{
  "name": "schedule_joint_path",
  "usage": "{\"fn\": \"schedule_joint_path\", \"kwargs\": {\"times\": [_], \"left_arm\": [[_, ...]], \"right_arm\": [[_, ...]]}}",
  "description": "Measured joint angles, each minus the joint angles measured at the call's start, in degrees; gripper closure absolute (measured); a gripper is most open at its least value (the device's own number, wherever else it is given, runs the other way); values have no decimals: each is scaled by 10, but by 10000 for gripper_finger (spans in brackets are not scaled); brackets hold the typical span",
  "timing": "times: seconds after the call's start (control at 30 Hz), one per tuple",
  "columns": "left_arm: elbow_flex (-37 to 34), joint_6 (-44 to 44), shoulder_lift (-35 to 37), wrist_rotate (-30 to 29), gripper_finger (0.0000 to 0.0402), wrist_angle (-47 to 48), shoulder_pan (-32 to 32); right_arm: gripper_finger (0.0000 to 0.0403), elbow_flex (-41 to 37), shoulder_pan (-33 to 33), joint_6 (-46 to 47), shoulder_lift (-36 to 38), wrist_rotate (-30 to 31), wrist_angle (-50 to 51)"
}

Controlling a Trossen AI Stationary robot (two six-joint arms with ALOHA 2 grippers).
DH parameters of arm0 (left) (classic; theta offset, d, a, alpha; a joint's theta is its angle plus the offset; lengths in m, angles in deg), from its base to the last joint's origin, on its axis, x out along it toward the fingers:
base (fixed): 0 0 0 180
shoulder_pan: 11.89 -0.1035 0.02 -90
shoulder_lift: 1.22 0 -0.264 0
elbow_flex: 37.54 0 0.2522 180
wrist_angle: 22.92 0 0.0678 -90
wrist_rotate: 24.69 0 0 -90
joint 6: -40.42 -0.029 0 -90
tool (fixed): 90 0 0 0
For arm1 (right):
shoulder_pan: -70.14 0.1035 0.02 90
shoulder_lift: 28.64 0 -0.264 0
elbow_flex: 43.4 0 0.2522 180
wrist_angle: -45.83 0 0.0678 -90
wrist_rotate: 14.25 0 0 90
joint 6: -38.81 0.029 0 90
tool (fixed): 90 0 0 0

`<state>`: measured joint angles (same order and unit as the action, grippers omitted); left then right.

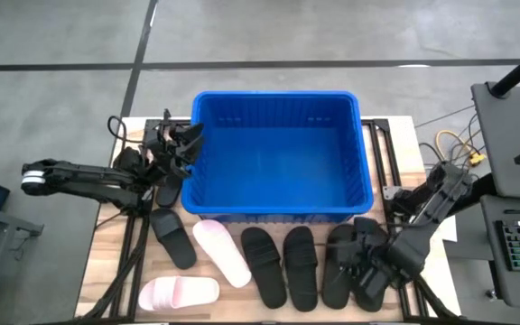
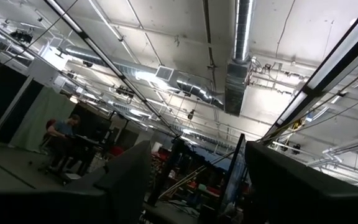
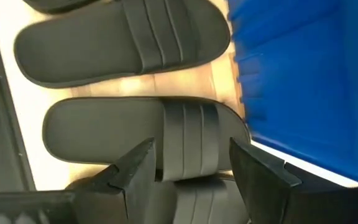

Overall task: Pick and place slides into bin
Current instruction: Put the black slide into the blue bin

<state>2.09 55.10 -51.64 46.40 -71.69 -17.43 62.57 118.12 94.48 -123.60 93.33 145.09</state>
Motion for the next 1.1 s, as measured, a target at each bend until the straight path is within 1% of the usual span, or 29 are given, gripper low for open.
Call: {"fn": "schedule_joint_path", "kwargs": {"times": [0.17,0.23,0.33,0.4,0.47,0.63,0.8,1.1], "left_arm": [[0,0,-3,0,155,-1,0],[0,0,-4,0,155,0,0],[0,0,-6,0,155,-1,0],[0,0,-7,0,155,1,0],[0,1,-10,0,155,0,0],[0,1,-13,0,155,-1,0],[0,1,-15,0,155,-1,0],[0,1,-14,0,155,0,0]], "right_arm": [[209,-3,25,-1,-43,-5,0],[209,-3,31,0,-61,-24,-1],[209,-4,34,16,-82,-69,-1],[209,-4,35,29,-92,-83,-2],[209,-4,38,38,-98,-83,-2],[209,-4,50,62,-118,-34,-4],[209,-4,67,73,-132,-1,-6],[209,-6,98,143,-137,104,-7]]}}
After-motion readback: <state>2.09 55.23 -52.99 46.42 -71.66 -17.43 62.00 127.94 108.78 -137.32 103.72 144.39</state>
